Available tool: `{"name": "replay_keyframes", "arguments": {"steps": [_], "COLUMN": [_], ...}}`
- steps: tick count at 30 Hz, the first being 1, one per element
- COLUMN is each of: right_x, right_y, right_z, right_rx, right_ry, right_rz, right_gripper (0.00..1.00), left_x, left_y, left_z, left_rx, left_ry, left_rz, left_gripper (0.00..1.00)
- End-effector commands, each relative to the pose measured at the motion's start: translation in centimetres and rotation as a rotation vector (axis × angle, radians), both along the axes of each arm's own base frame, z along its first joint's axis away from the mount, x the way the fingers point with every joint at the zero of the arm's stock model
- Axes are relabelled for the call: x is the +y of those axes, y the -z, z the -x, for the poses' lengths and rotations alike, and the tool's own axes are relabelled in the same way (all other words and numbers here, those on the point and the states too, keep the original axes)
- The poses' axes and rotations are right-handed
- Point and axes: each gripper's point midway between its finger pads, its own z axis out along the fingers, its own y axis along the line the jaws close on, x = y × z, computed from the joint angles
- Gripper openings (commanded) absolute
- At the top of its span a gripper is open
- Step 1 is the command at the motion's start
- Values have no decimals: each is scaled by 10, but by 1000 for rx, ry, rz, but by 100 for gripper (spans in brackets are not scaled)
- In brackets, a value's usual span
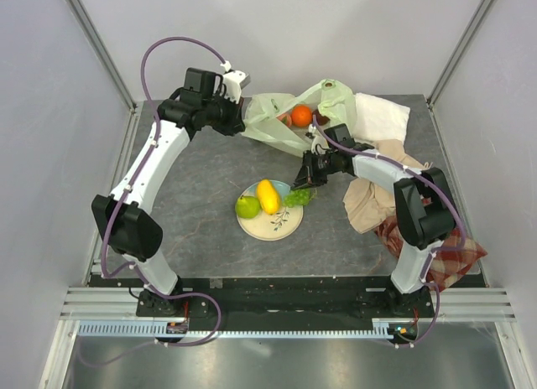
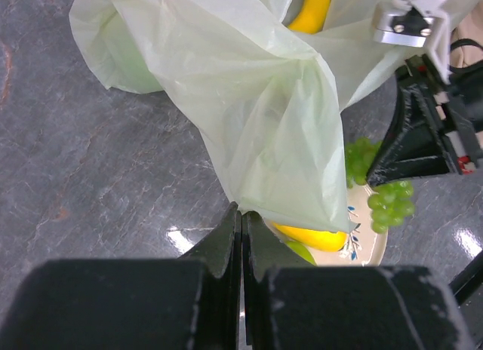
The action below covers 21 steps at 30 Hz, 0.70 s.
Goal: Take the fake fruits out of the plastic bag
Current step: Place the fake fruit on the plate.
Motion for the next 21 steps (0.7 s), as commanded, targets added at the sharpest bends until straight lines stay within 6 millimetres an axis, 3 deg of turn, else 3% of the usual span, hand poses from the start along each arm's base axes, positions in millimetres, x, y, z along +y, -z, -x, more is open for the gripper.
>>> {"name": "replay_keyframes", "arguments": {"steps": [1, 7, 15, 21], "right_x": [10, 18, 22, 21], "right_y": [3, 4, -39, -60], "right_z": [-12, -17, -26, -23], "right_rx": [37, 76, -61, -142], "right_ry": [6, 3, -65, -139], "right_rz": [-44, -79, -114, -121], "right_gripper": [0, 0, 0, 0], "left_x": [0, 1, 0, -3], "left_y": [0, 5, 4, 2], "left_z": [-9, -10, -11, -9], "left_rx": [-25, -19, -23, -24], "left_ry": [-7, -8, -4, 5], "left_rz": [-16, -25, -24, -16], "left_gripper": [1, 2, 2, 2]}}
